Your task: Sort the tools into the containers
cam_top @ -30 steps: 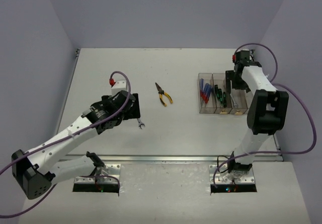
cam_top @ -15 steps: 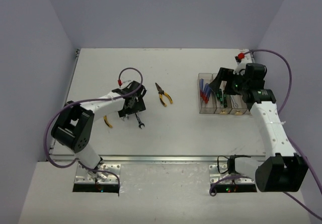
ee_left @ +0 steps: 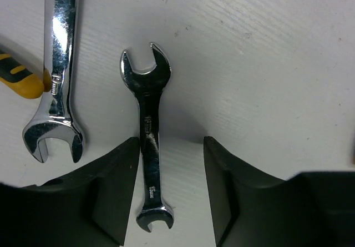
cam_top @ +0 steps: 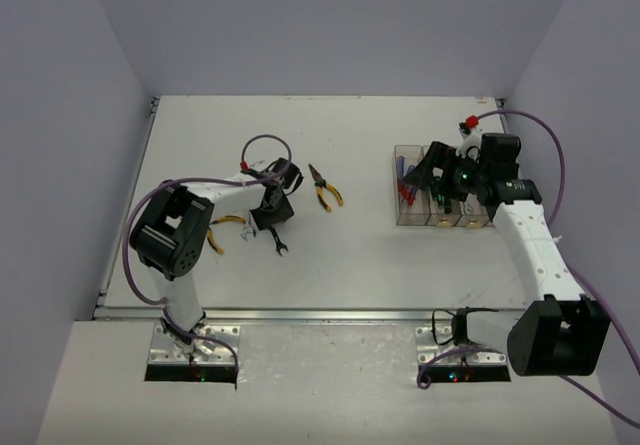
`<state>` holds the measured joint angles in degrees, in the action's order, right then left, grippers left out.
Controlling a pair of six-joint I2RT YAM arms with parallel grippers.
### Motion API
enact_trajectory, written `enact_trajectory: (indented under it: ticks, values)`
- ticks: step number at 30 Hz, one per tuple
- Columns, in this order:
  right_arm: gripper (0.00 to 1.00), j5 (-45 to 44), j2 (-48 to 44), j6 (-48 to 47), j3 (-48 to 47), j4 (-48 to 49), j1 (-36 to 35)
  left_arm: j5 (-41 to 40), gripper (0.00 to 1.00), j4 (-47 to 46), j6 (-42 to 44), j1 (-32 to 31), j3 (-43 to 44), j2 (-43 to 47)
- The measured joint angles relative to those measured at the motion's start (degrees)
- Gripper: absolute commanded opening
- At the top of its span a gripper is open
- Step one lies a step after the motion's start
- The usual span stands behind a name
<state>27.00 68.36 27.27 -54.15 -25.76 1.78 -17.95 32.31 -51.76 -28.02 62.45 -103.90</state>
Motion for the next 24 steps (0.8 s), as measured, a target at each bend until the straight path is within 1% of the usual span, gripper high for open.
enact_trajectory:
  ticks: [1,3,8,9,10,12,13,14,17,21,23,24]
  values:
    - [0.99,0.2,-0.1,0.0,0.0,0.0,0.0,-0.2,0.37,0.2,-0.3,-0.1,0.4,-0.4]
    - [0.99,0.2,-0.5,0.0,0.0,0.0,0.0,-0.7,0.35,0.9,-0.8,-0.1,0.7,-0.7]
    - [0.99,0.6,-1.2,0.0,0.0,0.0,0.0,-1.1,0.25,1.4,-1.7,-0.1,0.6,-0.8]
    - [0.99,1.1,-1.3,0.0,0.0,0.0,0.0,-1.0,0.22,1.2,-1.8,-0.1,0.4,-0.7]
    - [0.99,1.6,-1.3,-0.1,0.0,0.0,0.0,-1.0,0.15,1.0,-1.8,-0.1,0.1,-0.6]
    - [0.99,3.7,-1.2,-0.3,0.0,0.1,0.0,-0.9,0.08,0.1,-1.5,-0.1,-0.9,0.1]
    - [0.99,4.9,-1.2,-0.4,0.0,0.2,0.0,-0.7,0.02,-0.6,-1.2,-0.1,-1.5,0.5]
    - [0.98,6.1,-1.2,-0.5,0.0,0.4,0.0,-0.5,0.0,-1.2,-1.0,-0.1,-1.9,0.7]
    - [0.95,10.7,-1.2,-0.4,0.0,1.5,0.0,0.0,0.0,-2.5,0.2,-0.1,-2.7,1.0]
    - [0.94,16.4,-1.2,0.1,0.2,4.0,-0.9,1.3,0.0,-5.9,2.6,-0.1,-4.6,2.2]
    - [0.93,17.2,-1.0,0.1,0.4,5.2,-4.1,2.3,0.0,-8.7,3.6,-0.1,-6.7,3.7]
    - [0.92,16.8,-0.7,0.2,0.8,6.2,-7.0,2.7,0.0,-9.9,3.8,-0.2,-7.8,4.5]
